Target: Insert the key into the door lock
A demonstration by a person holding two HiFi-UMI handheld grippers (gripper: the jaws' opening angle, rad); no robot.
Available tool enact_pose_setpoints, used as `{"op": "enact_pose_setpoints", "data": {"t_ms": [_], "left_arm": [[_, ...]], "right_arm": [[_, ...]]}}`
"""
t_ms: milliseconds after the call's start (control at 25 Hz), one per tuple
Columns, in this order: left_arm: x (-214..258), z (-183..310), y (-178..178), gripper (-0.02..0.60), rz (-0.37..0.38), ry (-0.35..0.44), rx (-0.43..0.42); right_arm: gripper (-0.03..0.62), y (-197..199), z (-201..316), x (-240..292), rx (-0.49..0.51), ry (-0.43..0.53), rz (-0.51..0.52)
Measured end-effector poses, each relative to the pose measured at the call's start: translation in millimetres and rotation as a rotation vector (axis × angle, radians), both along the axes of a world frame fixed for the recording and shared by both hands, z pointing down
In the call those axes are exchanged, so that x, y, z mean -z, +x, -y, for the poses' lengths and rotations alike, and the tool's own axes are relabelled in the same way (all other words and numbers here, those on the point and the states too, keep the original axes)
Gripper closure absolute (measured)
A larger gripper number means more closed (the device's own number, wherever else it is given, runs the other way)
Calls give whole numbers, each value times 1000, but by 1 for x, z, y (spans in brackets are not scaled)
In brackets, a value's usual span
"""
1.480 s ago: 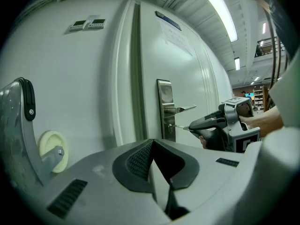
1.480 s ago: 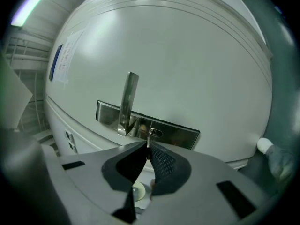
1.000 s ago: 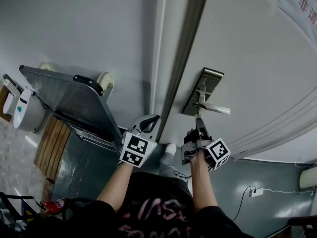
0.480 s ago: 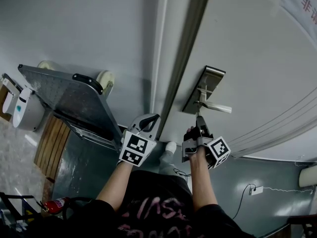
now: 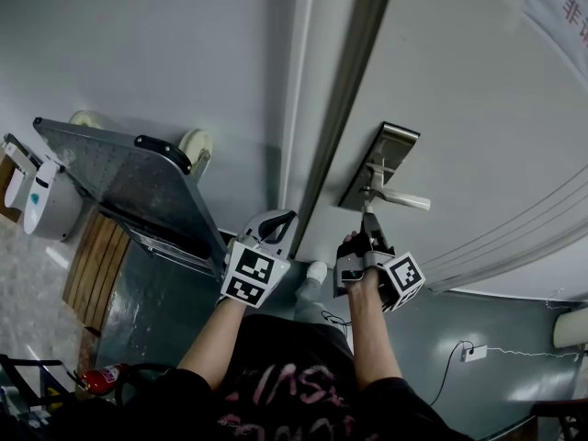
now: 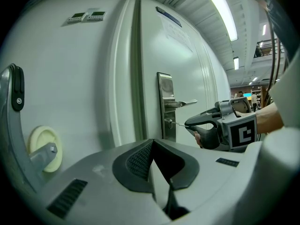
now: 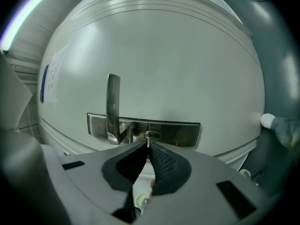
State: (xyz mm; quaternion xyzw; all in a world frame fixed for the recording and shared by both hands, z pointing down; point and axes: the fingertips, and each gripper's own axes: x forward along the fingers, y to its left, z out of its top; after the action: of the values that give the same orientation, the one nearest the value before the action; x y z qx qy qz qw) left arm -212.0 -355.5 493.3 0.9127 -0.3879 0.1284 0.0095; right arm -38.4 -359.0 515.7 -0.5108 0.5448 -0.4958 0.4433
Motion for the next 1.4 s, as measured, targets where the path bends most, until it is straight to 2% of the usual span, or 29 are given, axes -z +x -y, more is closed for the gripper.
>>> {"op": "enact_pose_setpoints", "data": {"t_ms": [280,1400], "left_arm": [[-1,1,-1,569,6,-5,5],[-9,18,8,569,27,-32,-14]], "right_arm": [[514,-1,7,-3,-43,9,55],[514,1,28,-1,-48,8,35]]}}
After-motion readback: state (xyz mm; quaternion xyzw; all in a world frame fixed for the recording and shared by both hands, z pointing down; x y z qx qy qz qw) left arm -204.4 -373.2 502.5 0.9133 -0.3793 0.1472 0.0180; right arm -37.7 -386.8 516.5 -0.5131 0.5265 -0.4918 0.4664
